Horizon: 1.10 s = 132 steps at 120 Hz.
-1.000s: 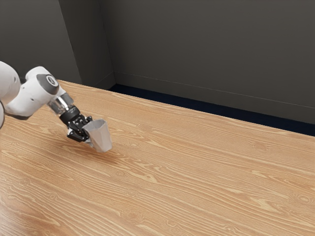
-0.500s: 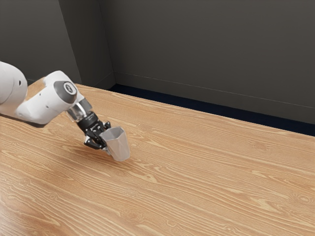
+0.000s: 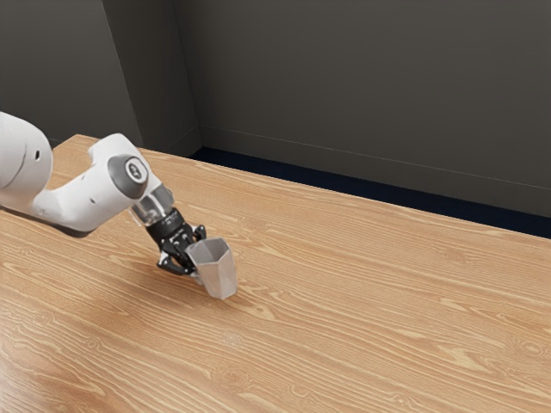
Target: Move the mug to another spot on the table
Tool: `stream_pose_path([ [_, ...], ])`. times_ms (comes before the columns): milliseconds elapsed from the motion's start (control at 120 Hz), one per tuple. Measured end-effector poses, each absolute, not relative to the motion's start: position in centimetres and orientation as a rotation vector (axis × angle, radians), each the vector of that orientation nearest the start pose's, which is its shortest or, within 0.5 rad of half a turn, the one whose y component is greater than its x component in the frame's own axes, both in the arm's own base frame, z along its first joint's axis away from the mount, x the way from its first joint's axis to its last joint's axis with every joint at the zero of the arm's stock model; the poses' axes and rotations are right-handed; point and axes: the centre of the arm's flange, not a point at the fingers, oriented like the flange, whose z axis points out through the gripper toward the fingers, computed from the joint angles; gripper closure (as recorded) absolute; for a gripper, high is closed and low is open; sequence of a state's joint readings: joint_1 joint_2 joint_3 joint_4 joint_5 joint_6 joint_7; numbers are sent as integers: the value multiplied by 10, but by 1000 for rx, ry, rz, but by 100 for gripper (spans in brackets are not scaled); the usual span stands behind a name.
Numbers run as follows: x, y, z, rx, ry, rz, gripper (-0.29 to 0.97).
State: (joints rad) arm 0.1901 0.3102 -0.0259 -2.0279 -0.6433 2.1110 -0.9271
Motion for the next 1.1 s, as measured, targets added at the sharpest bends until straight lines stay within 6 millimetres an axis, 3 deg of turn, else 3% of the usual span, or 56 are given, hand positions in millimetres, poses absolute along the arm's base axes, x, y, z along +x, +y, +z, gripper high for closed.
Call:
stream_pose_path([
  [283, 570, 53, 273, -2553, -2338, 694, 77],
  [900, 562, 49, 254, -2525, -2371, 697, 77],
  [1100, 564, 50, 250, -2536, -2380, 672, 36],
])
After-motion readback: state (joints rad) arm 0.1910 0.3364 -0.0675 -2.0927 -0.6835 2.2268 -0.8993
